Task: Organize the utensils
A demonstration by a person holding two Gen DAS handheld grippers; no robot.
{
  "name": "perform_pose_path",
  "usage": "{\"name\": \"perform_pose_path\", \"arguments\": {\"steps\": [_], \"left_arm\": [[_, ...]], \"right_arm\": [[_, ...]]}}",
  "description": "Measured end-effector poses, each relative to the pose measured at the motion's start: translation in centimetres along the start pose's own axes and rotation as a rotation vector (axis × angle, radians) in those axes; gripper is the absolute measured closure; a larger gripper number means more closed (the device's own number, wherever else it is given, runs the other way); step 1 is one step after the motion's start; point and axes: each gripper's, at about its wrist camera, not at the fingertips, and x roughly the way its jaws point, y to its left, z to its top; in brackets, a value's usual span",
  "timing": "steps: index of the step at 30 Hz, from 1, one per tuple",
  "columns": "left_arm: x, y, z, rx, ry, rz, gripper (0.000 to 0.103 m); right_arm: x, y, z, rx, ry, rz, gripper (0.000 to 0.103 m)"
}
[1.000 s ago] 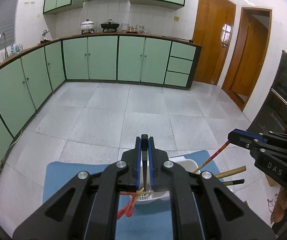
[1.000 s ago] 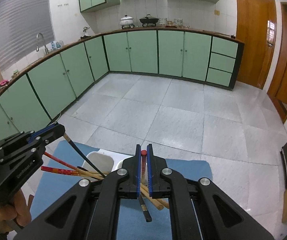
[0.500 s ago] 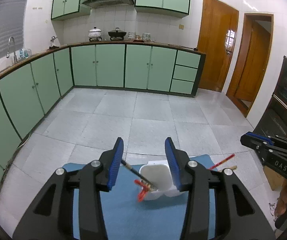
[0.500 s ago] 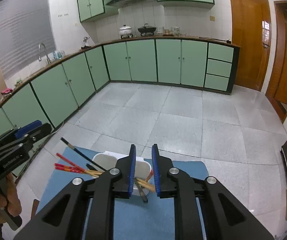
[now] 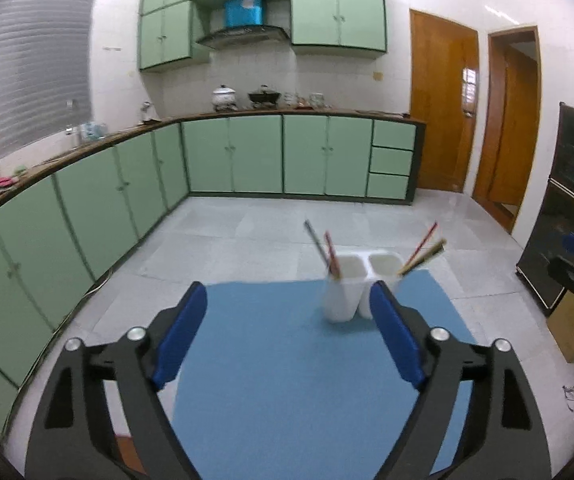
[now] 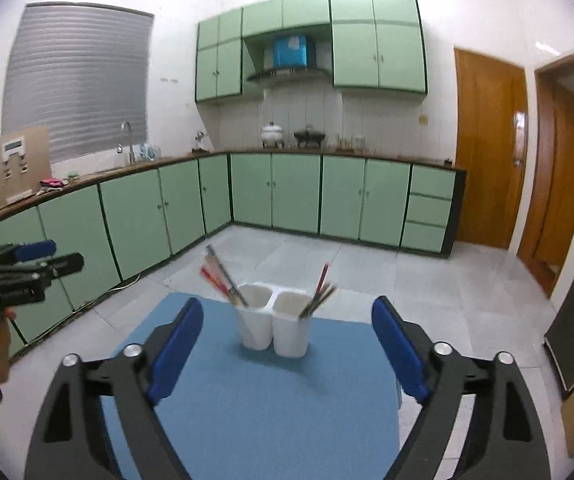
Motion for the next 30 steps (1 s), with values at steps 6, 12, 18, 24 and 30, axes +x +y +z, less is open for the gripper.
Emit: {"name": "perform_pose_path", "arguments": {"steps": [6, 12, 18, 24, 30], "left_arm": [[-10.1, 0.3, -6.8, -0.041, -0.049, 0.043, 0.01], [-17.7, -0.3, -12.6, -0.043, -0.056, 0.126, 0.006], [-23.9, 0.0, -16.5, -0.094, -0.032, 0.216, 0.005], [-30.5, 0.4, -19.3, -0.165, -0.007, 0.176, 0.005], [-36.4, -1.0, -20.0, -0.098, -0.083, 0.27, 0.005]], "right_arm": [[-8.9, 4.5, -6.3, 0.001, -0.009, -0.021, 0.006], [-15.7, 7.5, -10.2, 0.08, 0.063, -0.114, 0.006], [-21.4, 8.9, -12.3, 0.129, 0.073, -0.2, 0.006], [-26.9, 8.7, -13.3, 0.191, 0.03, -0.117, 0.006], [-31.5, 10.2, -12.4, 0.152, -0.056, -0.137, 0.006]]}}
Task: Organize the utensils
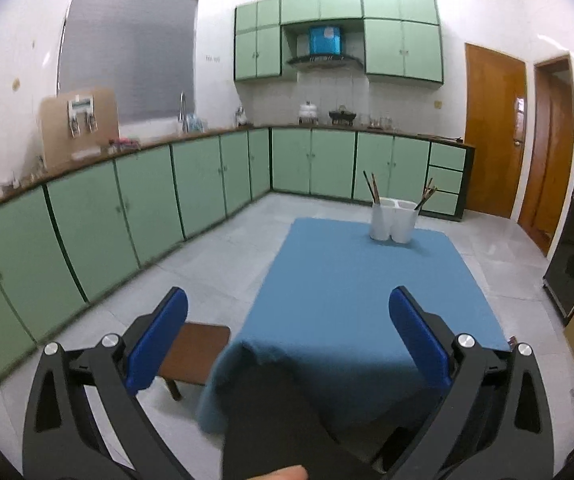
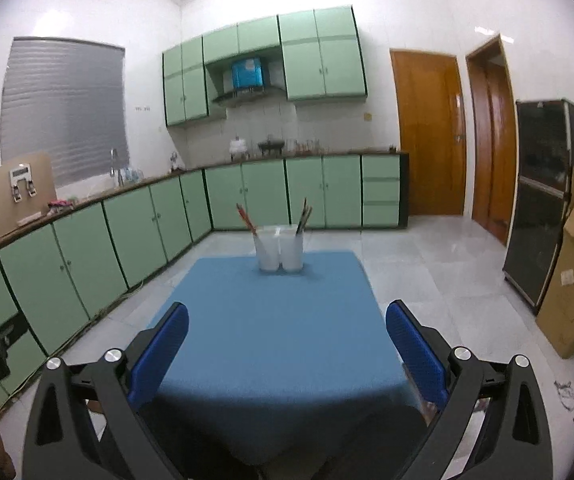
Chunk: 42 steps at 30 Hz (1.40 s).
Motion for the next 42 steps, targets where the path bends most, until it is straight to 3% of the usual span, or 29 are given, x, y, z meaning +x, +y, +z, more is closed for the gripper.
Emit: {"name": "perform_pose_path", "arguments": {"steps": [4, 10, 17, 42], "left_arm": [[-2.6, 0.1, 0.6, 0.018, -0.065, 0.064, 0.005], [-4.8, -0.2, 1.0, 0.004, -0.095, 0.12, 0.005], [-6.3, 0.8, 1.2, -0.045, -0.121, 0.126, 0.005], [-6.8, 0.5, 1.9, -0.051, -0.152, 0.145, 0.005]], "right_arm": [[-2.3, 0.0, 0.4, -0.017, -0.054, -0.005, 0.006], [-3.3, 0.2, 0.1, -0.025, -0.06, 0.005, 0.006], [-3.2, 0.1, 0.4, -0.022, -0.067, 0.011, 0.006], [-4.4, 0.4, 0.2, -0.038, -0.103, -0.006, 0.006]]}}
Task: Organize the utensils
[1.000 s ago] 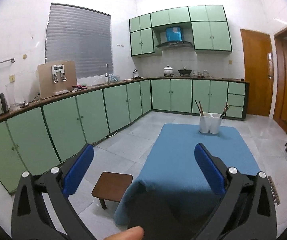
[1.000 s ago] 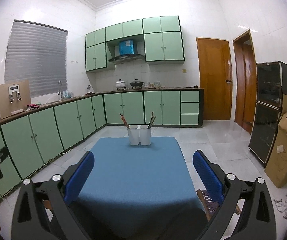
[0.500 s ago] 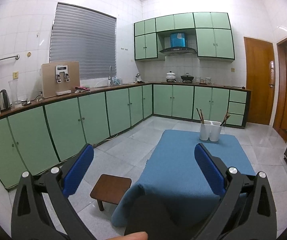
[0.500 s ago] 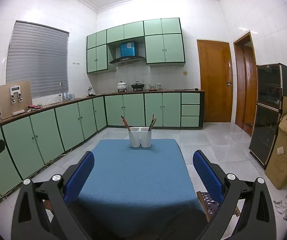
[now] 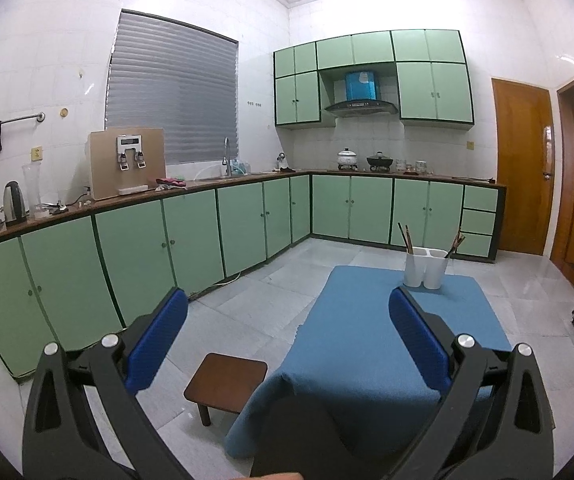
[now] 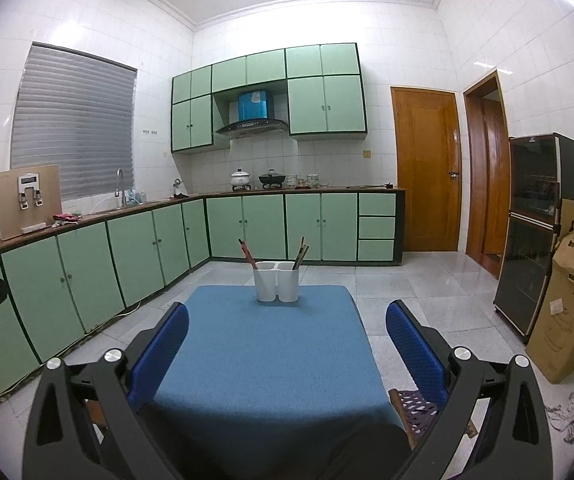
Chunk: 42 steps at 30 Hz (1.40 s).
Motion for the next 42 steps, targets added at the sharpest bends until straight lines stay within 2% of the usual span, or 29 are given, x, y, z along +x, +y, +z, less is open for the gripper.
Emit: {"name": "perform_pose_path", "arguments": {"steps": [42], "left_arm": [[0.01, 0.0, 0.15, -0.003, -0.018, 0.01, 0.005]], "right_arm": [[-0.24, 0.27, -0.41, 0.009, -0.005, -0.014, 0.006]]}}
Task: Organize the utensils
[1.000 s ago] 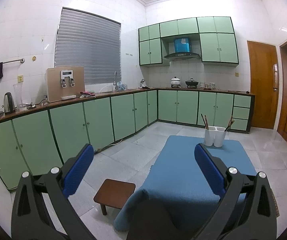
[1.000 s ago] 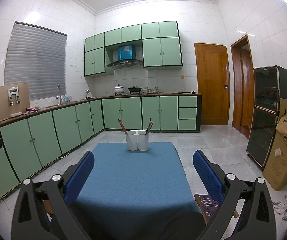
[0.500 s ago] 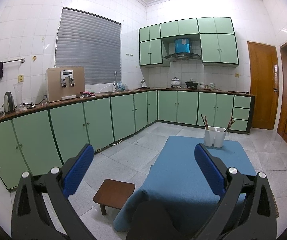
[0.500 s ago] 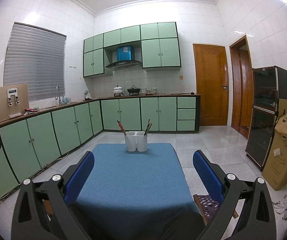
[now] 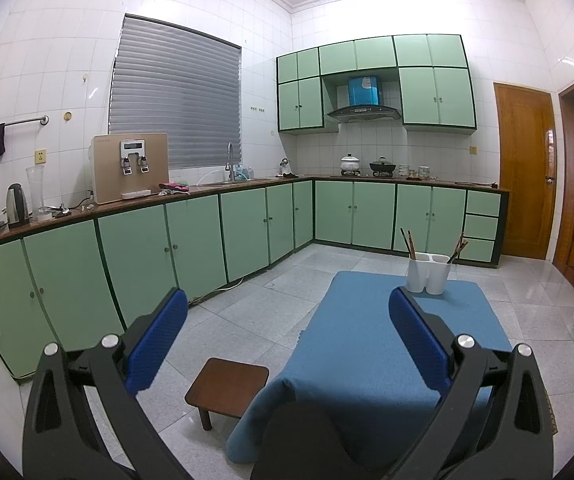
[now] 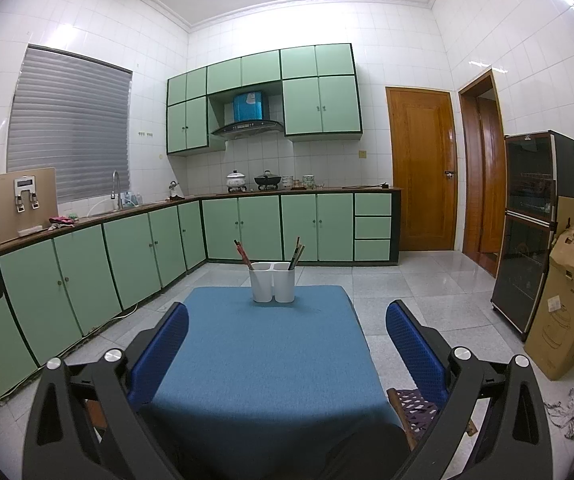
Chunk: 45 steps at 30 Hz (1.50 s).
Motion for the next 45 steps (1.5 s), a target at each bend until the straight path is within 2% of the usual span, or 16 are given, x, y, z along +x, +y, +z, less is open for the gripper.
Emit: {"name": "perform_pose_path", "arguments": {"steps": [45], "left_arm": [[0.18, -0.03, 0.0, -0.002, -0.001, -0.008, 0.005]], "right_arm": [[-0.51, 0.31, 0.67, 0.005, 0.007, -0.004, 0.006]]}}
